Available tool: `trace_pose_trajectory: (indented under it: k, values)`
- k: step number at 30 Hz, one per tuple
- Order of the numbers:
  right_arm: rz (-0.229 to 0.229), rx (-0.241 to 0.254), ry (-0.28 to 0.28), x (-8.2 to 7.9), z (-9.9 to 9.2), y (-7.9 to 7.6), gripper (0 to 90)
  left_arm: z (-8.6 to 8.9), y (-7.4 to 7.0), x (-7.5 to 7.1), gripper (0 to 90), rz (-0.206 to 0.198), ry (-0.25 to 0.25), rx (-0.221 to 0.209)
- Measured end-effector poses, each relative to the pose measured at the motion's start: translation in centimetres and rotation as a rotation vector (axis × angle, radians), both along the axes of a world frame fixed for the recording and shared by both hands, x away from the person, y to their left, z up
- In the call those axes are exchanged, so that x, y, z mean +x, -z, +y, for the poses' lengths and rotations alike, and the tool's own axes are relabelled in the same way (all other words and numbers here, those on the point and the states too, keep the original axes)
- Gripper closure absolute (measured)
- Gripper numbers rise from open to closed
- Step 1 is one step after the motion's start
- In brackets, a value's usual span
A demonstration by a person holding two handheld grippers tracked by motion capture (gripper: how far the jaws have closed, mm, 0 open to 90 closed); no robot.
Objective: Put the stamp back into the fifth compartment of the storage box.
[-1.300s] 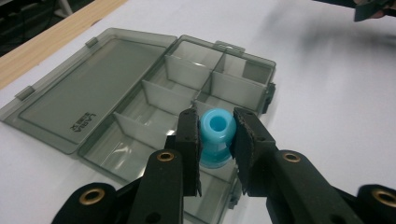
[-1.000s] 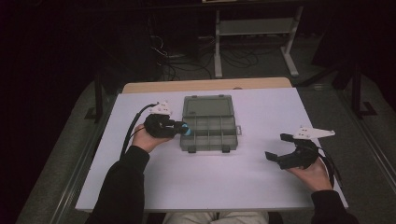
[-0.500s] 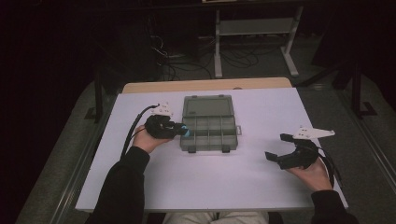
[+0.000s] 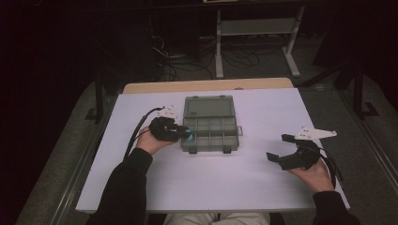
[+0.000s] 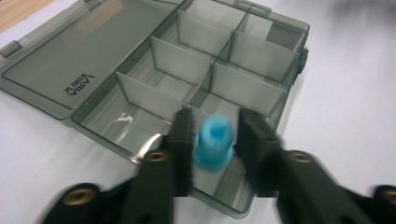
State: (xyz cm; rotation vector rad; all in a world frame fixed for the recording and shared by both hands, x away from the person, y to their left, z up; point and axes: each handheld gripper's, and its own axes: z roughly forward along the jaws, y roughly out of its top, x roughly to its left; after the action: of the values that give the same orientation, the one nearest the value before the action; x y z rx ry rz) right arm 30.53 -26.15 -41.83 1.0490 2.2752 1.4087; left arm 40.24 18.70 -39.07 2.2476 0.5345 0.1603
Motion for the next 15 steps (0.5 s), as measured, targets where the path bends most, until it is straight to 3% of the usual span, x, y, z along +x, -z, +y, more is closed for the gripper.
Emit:
trace_pose_trajectory:
  k: [3,7,10,15]
  values:
    - [0.000,0.000,0.000,0.0,0.0,0.0,0.0,0.0,-0.2,-0.1,59.7,0.014,0.009,-0.024]
    - [-0.001,0.002,-0.001,0.0,0.0,0.0,0.0,0.2,-0.4,-0.3,45.4,0.011,0.015,-0.050]
    - [0.001,0.001,0.000,0.0,0.0,0.0,0.0,0.3,-0.7,-0.4,30.4,-0.012,0.008,-0.068]
    - [0.001,0.000,0.000,0.0,0.0,0.0,0.0,0.5,-1.3,-0.7,22.2,-0.040,0.000,-0.098]
